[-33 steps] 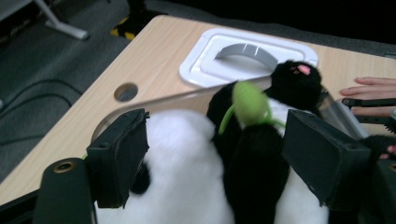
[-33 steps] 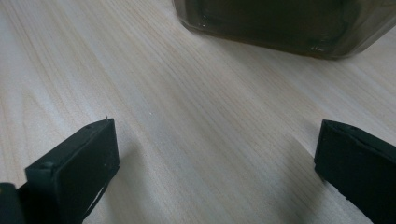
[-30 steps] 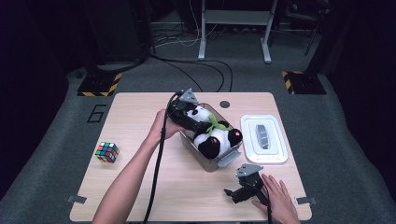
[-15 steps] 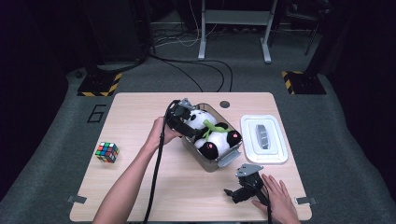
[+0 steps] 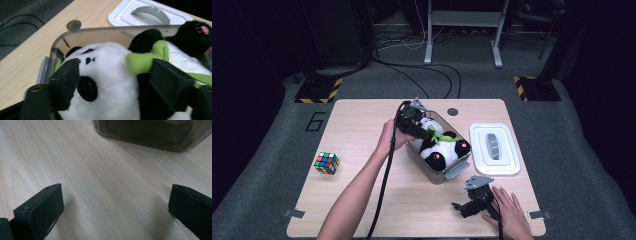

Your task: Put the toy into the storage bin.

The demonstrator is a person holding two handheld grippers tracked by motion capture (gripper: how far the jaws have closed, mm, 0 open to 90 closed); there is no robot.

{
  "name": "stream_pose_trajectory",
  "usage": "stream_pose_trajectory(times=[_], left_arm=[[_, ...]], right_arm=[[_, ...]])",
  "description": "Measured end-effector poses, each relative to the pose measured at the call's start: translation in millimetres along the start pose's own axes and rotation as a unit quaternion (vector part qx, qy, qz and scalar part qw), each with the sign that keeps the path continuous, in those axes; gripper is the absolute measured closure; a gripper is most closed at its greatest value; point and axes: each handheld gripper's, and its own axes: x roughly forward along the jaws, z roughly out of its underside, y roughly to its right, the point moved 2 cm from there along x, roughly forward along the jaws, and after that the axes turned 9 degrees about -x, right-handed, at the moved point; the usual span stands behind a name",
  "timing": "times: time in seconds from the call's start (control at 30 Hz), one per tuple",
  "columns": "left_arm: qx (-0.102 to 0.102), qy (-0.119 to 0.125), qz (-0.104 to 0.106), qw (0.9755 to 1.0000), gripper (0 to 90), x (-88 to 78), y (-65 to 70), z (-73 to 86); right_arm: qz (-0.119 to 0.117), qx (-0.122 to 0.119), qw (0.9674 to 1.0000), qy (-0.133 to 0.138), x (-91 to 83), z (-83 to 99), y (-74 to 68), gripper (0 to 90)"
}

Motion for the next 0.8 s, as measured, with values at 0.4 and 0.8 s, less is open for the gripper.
stream_pose_trajectory(times=[0.4,0.8], left_arm=[[-0.041,-0.05,-0.041,0.9971,32.1,16.8,-9.8,20.2],[-0.025,0.009,0.05,0.9984,15.5,-31.9,31.1,19.4]], right_arm=[[-0.002,0.001,1.0,0.0,0.0,0.0,-0.1,0.0],[0.0,0.001,1.0,0.0,0.0,0.0,-0.3,0.0]])
